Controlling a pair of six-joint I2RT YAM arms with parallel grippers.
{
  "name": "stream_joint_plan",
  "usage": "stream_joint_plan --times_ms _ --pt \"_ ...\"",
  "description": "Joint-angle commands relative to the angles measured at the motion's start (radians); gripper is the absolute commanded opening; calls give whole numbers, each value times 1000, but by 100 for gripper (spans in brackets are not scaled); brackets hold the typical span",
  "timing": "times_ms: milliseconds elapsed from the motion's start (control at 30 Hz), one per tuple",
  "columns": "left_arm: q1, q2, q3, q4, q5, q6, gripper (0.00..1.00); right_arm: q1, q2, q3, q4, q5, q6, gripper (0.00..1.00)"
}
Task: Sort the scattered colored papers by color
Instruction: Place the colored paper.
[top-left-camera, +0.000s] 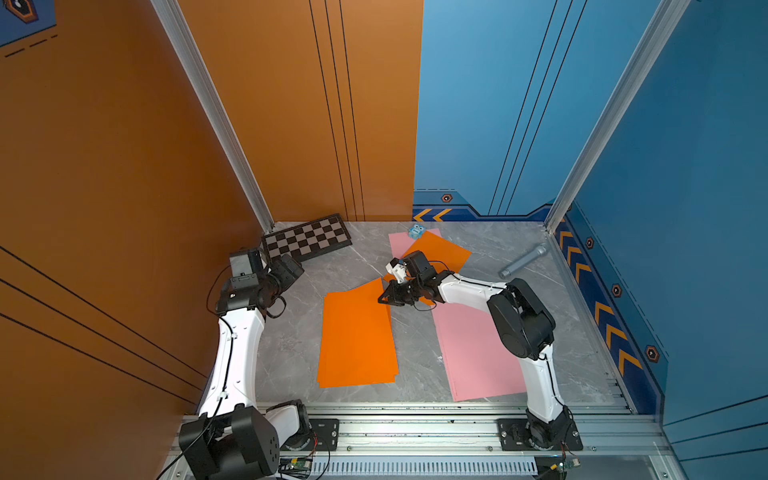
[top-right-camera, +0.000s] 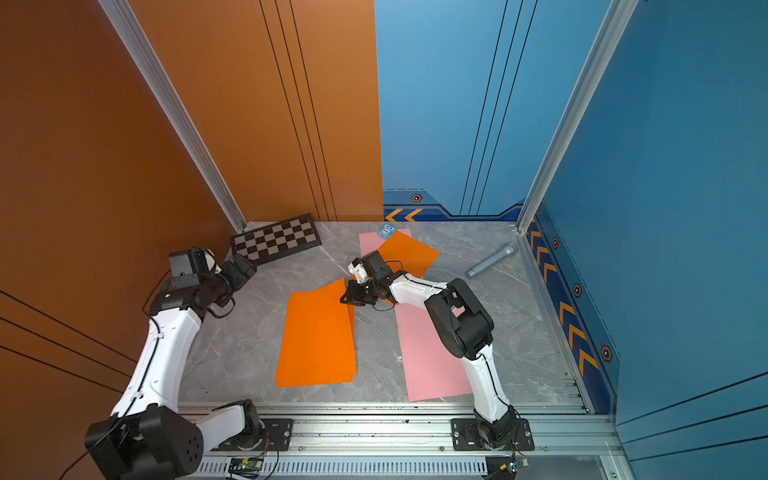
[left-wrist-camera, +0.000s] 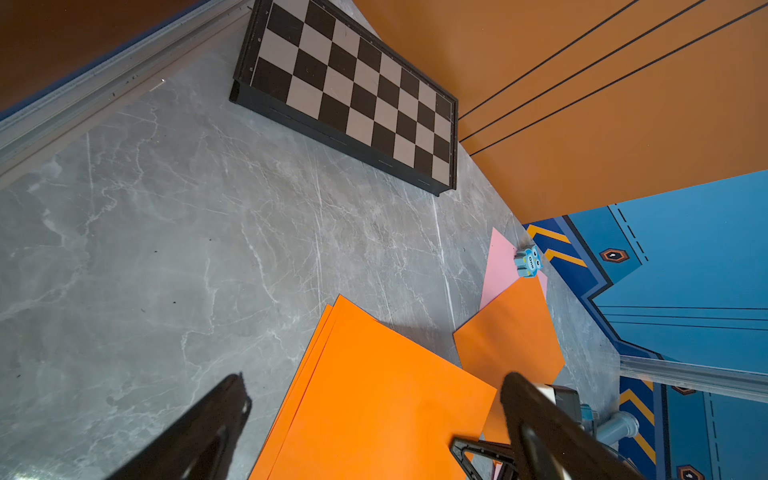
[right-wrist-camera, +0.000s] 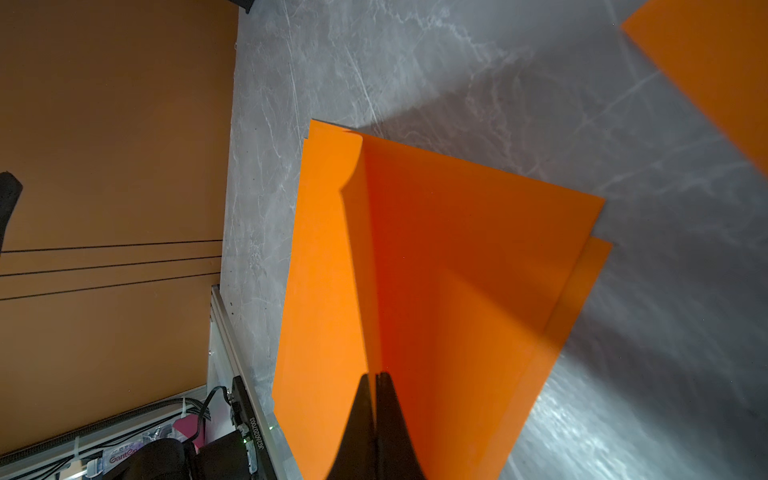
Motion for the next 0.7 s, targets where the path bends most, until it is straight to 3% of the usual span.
stream_joint_plan --times_ms 0,467,500,633,667 --pt "-17 17 0 16 15 5 98 18 3 -29 16 10 26 0" --pt "-44 31 6 24 16 6 98 18 -18 -91 69 108 70 0" --pt "-49 31 5 27 17 6 98 18 -21 -90 62 117 68 6" --pt "-79 41 12 46 41 19 98 18 -55 -99 21 176 35 49" --pt "-91 42 14 53 47 25 98 18 -90 -104 15 190 31 54"
